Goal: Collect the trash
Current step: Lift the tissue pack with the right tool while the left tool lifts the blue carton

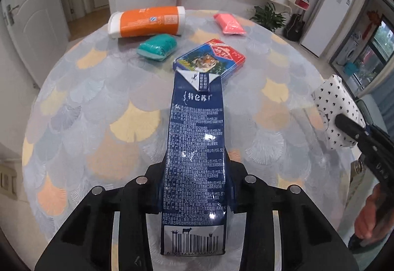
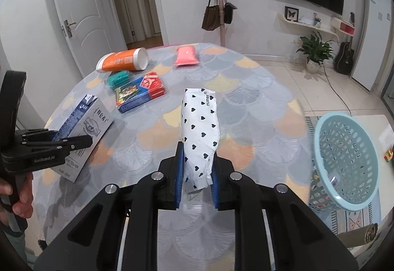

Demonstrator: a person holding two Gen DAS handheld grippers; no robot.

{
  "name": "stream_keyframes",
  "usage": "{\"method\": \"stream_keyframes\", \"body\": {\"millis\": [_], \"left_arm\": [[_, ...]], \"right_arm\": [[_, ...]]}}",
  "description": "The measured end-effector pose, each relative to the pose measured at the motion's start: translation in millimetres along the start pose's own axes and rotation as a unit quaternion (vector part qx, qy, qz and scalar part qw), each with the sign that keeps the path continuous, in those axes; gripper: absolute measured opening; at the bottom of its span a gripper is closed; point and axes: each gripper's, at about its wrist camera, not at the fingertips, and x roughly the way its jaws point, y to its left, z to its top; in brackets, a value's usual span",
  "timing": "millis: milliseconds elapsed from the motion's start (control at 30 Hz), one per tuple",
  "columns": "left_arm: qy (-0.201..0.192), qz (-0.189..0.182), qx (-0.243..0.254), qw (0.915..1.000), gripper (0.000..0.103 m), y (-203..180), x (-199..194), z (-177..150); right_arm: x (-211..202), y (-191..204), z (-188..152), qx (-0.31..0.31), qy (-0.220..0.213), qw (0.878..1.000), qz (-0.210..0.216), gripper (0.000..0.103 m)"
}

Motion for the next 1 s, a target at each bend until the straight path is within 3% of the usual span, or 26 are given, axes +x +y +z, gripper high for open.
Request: {"method": "stream_keyframes", "body": {"millis": [233, 467, 700, 1000], "left_arm": [[-0.096, -0.053, 0.032, 0.9935, 0.034, -41.7, -43.7, 17.6], [-0.144, -0.121, 0.067, 0.9799, 0.034, -104.0, -56.4, 53.2], [-0.143, -0.171, 0.108, 0.9688, 0.034, -179.6, -30.4, 85.3], [-0.116, -0.220, 0.162, 0.9547, 0.035, -284.1, 28.9, 111.9]], "right_arm": [[-18.4, -31.4, 8.5, 0.041, -0.026, 0.999, 0.002, 0.016], [-46.0, -76.6, 18.3, 0.087, -0.068, 0.994, -0.016, 0.016], [-67.0, -156.4, 20.3, 0.159, -0.096, 0.981, -0.058, 0.016], [-55.2, -262.3, -1.6, 0.251, -0.076, 0.957, -0.128, 0.016]]}}
